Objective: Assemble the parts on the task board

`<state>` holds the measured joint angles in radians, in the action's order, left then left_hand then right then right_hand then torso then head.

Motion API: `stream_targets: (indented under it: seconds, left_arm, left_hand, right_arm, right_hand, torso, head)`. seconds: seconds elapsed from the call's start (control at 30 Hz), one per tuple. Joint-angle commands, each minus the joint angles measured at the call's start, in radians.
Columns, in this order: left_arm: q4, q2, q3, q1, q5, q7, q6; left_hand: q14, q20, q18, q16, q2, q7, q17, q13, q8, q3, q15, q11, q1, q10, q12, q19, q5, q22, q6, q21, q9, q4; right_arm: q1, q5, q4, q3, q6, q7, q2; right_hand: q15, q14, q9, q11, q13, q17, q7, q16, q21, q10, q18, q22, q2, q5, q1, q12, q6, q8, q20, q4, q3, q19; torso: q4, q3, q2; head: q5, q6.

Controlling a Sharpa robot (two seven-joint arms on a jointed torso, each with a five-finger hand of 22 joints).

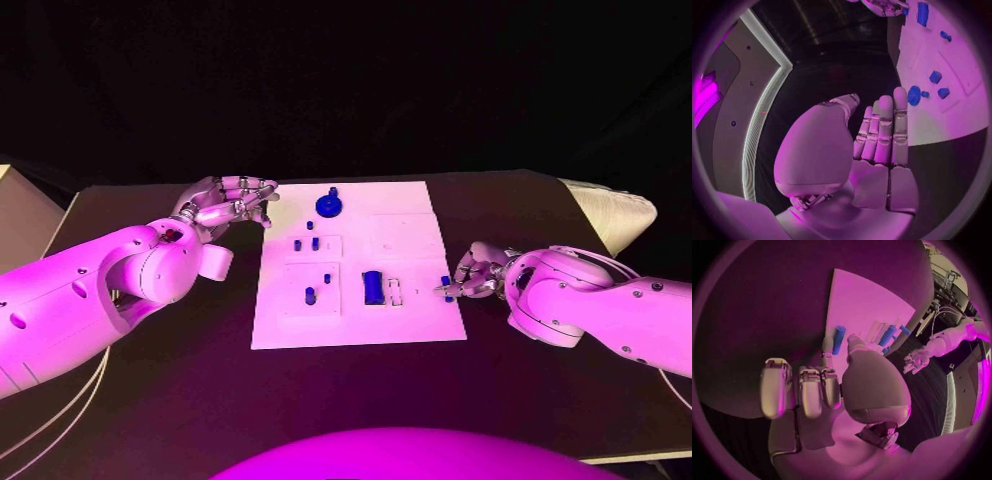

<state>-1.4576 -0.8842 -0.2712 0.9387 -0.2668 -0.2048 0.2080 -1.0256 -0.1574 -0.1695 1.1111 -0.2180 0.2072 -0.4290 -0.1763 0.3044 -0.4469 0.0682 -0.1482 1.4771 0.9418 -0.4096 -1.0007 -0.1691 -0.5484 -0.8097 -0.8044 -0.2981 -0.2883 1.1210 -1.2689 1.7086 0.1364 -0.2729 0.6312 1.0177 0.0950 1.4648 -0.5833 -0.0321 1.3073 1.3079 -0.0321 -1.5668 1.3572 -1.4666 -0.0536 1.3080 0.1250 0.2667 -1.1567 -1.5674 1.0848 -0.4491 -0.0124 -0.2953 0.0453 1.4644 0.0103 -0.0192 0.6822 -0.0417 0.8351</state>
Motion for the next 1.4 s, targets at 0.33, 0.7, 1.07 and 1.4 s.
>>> stream_targets:
  seconds: [0.33, 0.7, 1.07, 1.4]
  left_arm:
    - [-0.003, -0.002, -0.001, -0.002, 0.003, -0.004, -0.017]
    - [-0.002, -0.002, -0.001, -0.002, 0.003, -0.001, -0.017]
    - [-0.003, -0.003, -0.001, -0.003, 0.002, 0.0, -0.019]
    - [-0.004, -0.004, -0.001, -0.003, 0.002, 0.001, -0.02]
  left_hand:
    - [0.005, -0.003, -0.015, -0.006, 0.013, 0.016, -0.001, -0.001, 0.007, 0.006, 0.002, 0.0, -0.004, -0.006, -0.008, -0.002, -0.002, 0.002, 0.006, 0.006, 0.001, -0.001]
    - [0.004, -0.003, -0.015, -0.006, 0.016, 0.016, -0.001, -0.001, 0.008, 0.005, 0.002, 0.0, -0.005, -0.006, -0.009, -0.003, -0.003, 0.002, 0.006, 0.006, 0.001, -0.001]
    - [0.004, -0.003, -0.015, -0.006, 0.017, 0.016, -0.002, -0.001, 0.008, 0.005, 0.002, 0.0, -0.005, -0.007, -0.009, -0.003, -0.003, 0.003, 0.006, 0.006, 0.001, -0.001]
    - [0.004, -0.004, -0.015, -0.006, 0.019, 0.016, -0.002, -0.001, 0.009, 0.004, 0.002, 0.0, -0.006, -0.007, -0.01, -0.003, -0.003, 0.003, 0.006, 0.007, 0.001, -0.001]
  right_arm:
    - [-0.016, -0.018, -0.021, 0.001, 0.02, 0.015, -0.015]
    - [-0.018, -0.022, -0.03, 0.001, 0.008, 0.014, -0.016]
    - [-0.018, -0.015, 0.0, 0.001, -0.035, 0.0, -0.012]
    - [-0.001, 0.088, 0.065, -0.001, -0.074, -0.011, -0.013]
  right_hand:
    - [0.008, 0.106, -0.028, -0.009, 0.262, 0.263, 0.002, -0.004, -0.006, -0.103, 0.005, 0.111, -0.033, 0.007, -0.187, -0.001, -0.045, 0.01, 0.01, 0.007, -0.108, 0.058]
    - [-0.003, 0.106, -0.037, 0.002, 0.255, 0.262, -0.01, -0.004, -0.012, -0.097, 0.004, 0.115, 0.08, 0.053, -0.234, 0.01, -0.055, 0.044, 0.006, 0.017, -0.458, 0.057]
    - [-0.015, 0.106, -0.033, 0.018, 0.244, 0.263, -0.032, -0.004, -0.015, -0.087, 0.005, 0.118, 0.135, 0.172, -0.198, 0.029, -0.066, 0.071, -0.008, 0.081, -0.579, 0.057]
    - [-0.014, 0.106, -0.04, 0.017, 0.246, 0.263, -0.03, -0.004, -0.013, -0.088, 0.005, 0.12, 0.143, 0.202, -0.162, 0.027, -0.059, 0.066, -0.008, 0.097, -0.594, 0.058]
  torso:
    - [-0.0013, -0.0012, -0.001]
    - [-0.0013, -0.0004, -0.001]
    - [-0.0008, 0.0004, 0.0]
    - [-0.0005, -0.0005, 0.0]
  head:
    - [0.003, 0.006]
    - [0.002, 0.004]
    - [0.003, 0.002]
    - [0.004, 0.001]
